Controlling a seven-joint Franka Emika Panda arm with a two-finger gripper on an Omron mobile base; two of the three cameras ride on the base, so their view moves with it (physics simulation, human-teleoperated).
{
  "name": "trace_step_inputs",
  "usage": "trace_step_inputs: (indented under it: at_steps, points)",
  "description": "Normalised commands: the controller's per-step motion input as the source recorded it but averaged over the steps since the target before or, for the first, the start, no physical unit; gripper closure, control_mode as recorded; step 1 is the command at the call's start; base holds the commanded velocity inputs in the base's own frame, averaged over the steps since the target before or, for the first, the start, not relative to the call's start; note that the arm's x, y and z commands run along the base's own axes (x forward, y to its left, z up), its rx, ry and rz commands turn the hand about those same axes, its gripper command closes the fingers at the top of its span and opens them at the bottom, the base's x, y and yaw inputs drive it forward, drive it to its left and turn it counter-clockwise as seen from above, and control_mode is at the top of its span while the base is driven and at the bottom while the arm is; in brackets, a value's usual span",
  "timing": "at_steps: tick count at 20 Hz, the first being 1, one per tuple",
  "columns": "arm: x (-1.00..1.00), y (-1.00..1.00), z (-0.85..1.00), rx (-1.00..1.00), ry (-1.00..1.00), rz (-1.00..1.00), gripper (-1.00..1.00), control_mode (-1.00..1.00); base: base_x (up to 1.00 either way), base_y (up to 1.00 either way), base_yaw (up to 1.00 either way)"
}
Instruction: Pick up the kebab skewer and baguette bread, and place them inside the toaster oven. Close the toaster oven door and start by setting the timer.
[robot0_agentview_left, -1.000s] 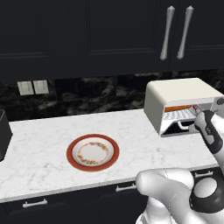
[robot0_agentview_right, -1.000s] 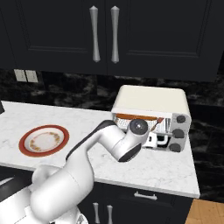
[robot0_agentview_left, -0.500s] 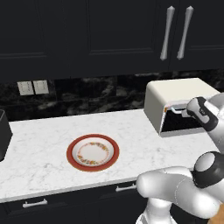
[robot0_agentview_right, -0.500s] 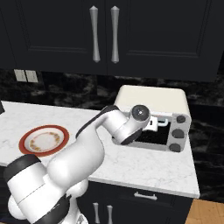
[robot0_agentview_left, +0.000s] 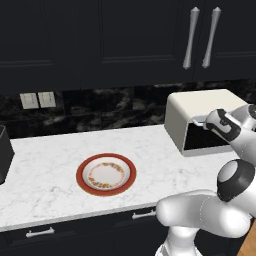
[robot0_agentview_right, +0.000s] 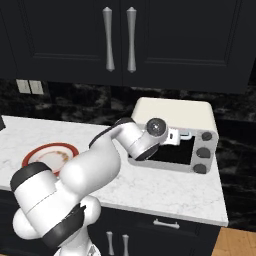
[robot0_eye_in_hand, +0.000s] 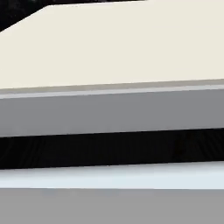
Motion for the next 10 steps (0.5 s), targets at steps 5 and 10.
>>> trace_step_inputs:
  at_steps: [5,10]
  points:
    - [0.28,0.0,-0.11,0.01,0.01,-0.02,-1.0,-1.0,0.0,0.0,0.0]
    - [0.01,0.0,0.03,0.04,0.08,-0.02,-1.0,-1.0,0.0,0.0,0.0]
